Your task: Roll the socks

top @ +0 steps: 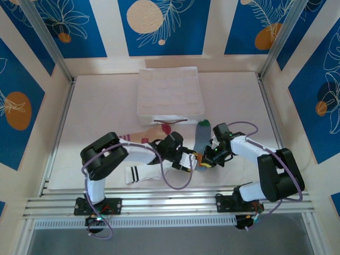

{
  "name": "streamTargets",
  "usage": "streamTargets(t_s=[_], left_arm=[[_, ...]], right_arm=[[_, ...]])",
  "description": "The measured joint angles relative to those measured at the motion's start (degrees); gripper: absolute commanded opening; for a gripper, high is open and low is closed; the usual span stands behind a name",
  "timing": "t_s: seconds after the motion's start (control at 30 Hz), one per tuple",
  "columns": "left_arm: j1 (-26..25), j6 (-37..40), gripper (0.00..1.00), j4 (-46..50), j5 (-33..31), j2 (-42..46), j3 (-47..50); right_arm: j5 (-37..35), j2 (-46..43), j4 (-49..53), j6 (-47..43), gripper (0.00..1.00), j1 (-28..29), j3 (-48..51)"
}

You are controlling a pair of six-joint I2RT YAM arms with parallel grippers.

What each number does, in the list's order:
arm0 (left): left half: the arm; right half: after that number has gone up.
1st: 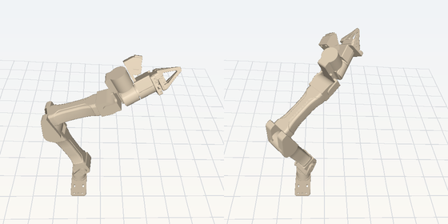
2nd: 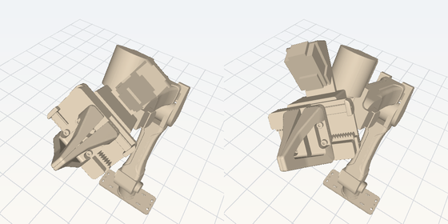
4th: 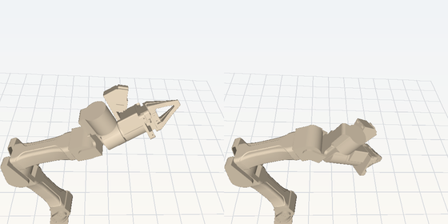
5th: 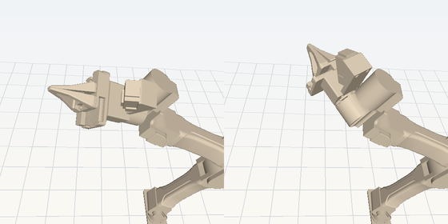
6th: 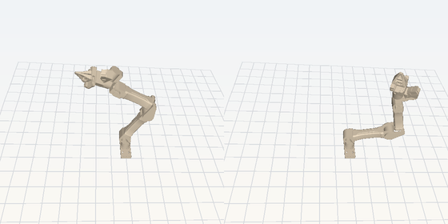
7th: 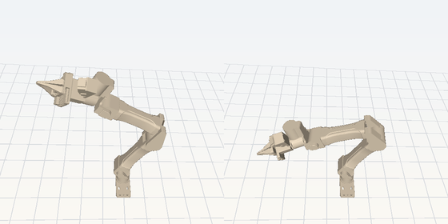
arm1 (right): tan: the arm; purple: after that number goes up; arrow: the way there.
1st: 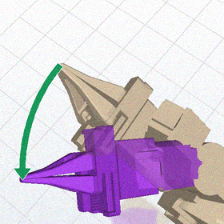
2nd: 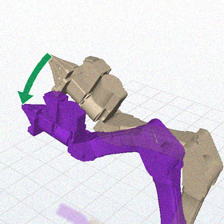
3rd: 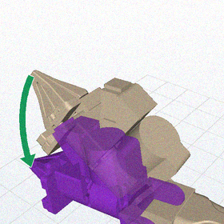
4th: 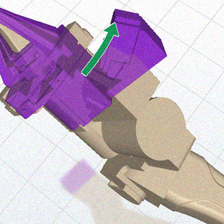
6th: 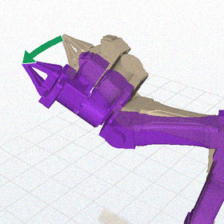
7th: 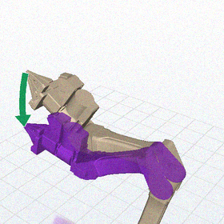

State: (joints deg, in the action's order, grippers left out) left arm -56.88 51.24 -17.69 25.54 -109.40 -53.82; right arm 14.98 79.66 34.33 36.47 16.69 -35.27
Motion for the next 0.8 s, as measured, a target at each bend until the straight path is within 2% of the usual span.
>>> streamTargets(t_s=[0.23,0.27,0.33,0.37,0.43,0.5,0.53,0.6,0.7,0.8], left_arm=[[-0.5,2.6,0.48,2.3,-1.0,-0.8,-1.0],[-0.6,3.0,0.44,2.5,-1.2,-0.8,-1.1],[-0.9,3.6,0.28,3.2,-1.6,-0.8,-1.3],[-1.0,3.9,0.18,3.7,-1.9,-0.8,-1.4],[-1.2,4.7,0.00,4.7,-2.3,-0.8,-1.9],[-1.4,5.2,0.00,6.8,-2.3,-0.8,-3.1],[-1.4,5.0,0.00,8.0,-2.2,-0.8,-3.7],[-1.4,4.8,0.00,12.1,-1.5,-0.8,-5.5],[-1.4,4.4,0.00,18.9,1.1,-1.4,-8.9],[-1.1,3.4,0.00,25.6,4.9,-3.2,-12.9]], right_arm=[[5.8,0.5,-0.2,-0.6,0.08,-2.9,0.0],[6.6,0.5,-0.2,-0.8,0.08,-3.3,0.0],[8.3,0.5,-0.2,-1.1,0.10,-4.1,0.0],[9.1,0.5,-0.2,-1.3,0.13,-4.5,0.0],[10.4,0.4,-0.1,-1.8,0.27,-5.0,0.0],[10.8,0.2,0.2,-2.0,0.42,-5.3,0.0],[10.7,-0.4,0.3,-1.8,0.43,-5.4,0.0],[9.9,-3.6,0.9,-1.7,0.42,-5.8,0.1],[8.5,-12.1,1.0,-0.6,0.28,-6.4,1.1],[8.2,-21.1,-0.6,1.1,0.22,-6.6,3.9]])
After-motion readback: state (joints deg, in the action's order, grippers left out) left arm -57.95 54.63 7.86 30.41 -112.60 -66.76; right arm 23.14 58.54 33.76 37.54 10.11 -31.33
